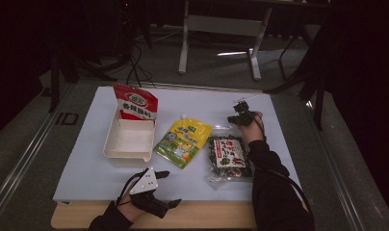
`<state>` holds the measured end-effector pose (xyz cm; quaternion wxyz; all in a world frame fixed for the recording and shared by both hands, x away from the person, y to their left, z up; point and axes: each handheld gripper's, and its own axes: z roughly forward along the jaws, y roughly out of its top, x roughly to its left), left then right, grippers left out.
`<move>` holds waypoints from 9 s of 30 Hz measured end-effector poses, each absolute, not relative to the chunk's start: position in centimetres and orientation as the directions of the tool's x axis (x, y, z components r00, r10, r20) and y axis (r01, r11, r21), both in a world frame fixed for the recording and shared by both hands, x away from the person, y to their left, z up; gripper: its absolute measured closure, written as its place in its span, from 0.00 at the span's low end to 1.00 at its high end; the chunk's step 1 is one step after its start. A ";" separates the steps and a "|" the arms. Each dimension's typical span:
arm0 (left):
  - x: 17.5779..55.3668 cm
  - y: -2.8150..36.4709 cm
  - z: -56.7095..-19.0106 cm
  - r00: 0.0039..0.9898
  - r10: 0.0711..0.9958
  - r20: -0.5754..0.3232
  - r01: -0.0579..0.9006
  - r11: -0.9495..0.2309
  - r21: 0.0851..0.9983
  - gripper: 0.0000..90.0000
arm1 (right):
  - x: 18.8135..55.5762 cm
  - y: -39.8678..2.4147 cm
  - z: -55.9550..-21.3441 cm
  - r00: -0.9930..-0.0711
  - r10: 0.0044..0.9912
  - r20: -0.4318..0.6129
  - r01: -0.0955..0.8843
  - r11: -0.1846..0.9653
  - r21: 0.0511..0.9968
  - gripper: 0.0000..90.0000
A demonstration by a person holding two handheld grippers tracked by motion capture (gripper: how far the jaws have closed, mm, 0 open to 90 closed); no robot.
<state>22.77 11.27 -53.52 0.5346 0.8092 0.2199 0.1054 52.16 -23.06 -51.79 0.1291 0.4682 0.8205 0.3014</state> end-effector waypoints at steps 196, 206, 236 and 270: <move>27.9 9.1 -50.1 0.888 0.423 -0.180 0.284 -0.198 0.938 0.17 | 26.9 -21.6 -28.7 -0.930 0.293 -0.222 -0.024 0.554 0.832 1.00; 27.9 9.7 -49.7 0.898 0.377 -0.225 0.277 -0.089 0.957 0.24 | 26.7 -20.5 -26.9 -0.937 0.255 -0.239 -0.067 0.541 0.839 1.00; 26.0 9.2 -45.7 0.950 0.268 -0.158 0.215 -0.201 0.956 0.87 | 28.6 -24.3 -29.5 -0.919 0.358 -0.165 0.044 0.508 0.860 0.95; 27.2 16.4 -40.2 0.884 0.451 -0.122 0.217 -0.164 0.962 0.87 | 31.1 -27.0 -38.8 -0.842 0.536 0.063 0.244 0.275 0.930 0.15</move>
